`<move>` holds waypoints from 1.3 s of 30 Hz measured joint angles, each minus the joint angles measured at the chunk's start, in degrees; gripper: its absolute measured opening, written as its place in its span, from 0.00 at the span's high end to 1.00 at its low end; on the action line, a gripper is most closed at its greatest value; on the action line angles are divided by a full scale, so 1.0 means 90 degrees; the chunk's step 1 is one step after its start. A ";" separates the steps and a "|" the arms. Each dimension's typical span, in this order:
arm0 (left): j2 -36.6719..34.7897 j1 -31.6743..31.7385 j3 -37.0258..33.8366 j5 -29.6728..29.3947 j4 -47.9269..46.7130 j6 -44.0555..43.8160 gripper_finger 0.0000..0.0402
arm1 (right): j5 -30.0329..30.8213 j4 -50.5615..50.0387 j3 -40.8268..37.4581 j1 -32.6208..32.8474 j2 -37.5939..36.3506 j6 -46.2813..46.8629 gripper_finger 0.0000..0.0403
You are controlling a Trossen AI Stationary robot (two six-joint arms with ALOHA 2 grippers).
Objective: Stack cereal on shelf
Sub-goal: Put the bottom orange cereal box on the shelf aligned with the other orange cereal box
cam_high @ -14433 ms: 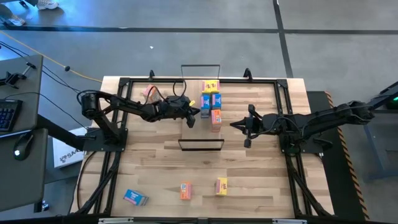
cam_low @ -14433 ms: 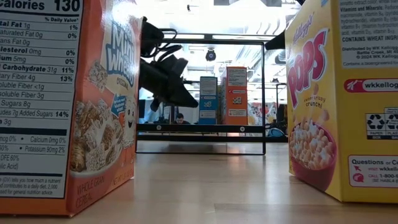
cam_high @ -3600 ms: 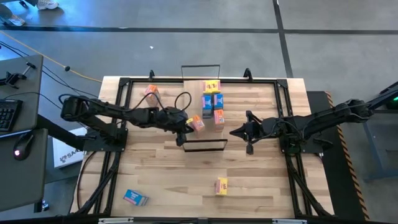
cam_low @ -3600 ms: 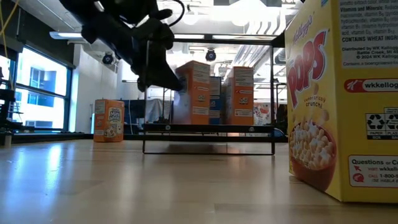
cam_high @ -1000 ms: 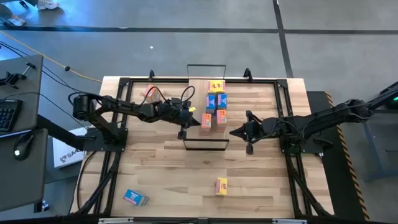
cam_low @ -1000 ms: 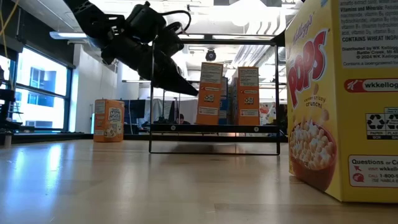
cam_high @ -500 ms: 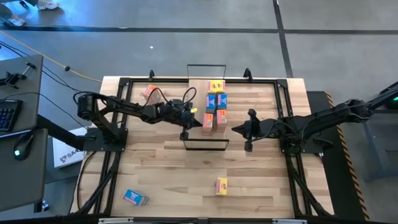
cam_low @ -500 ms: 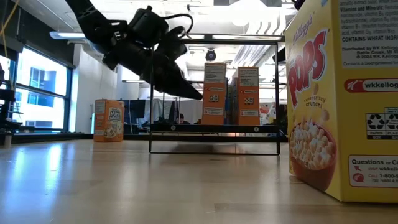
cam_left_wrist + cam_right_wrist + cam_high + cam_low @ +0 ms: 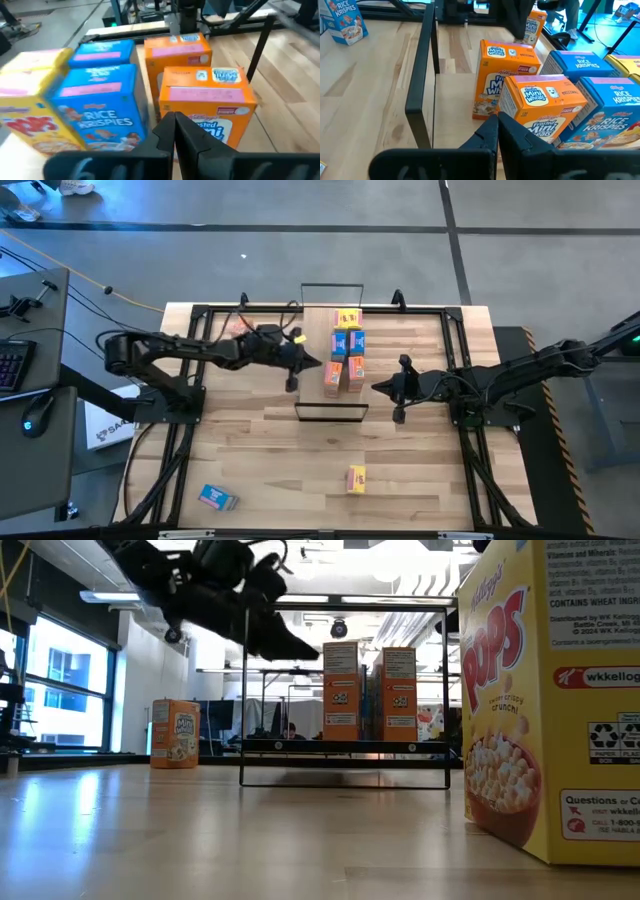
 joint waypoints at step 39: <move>0.1179 -0.1184 0.2844 -0.0658 -0.3752 -0.0168 1.00 | -0.0107 0.0079 0.0000 0.0000 0.0002 -0.0024 1.00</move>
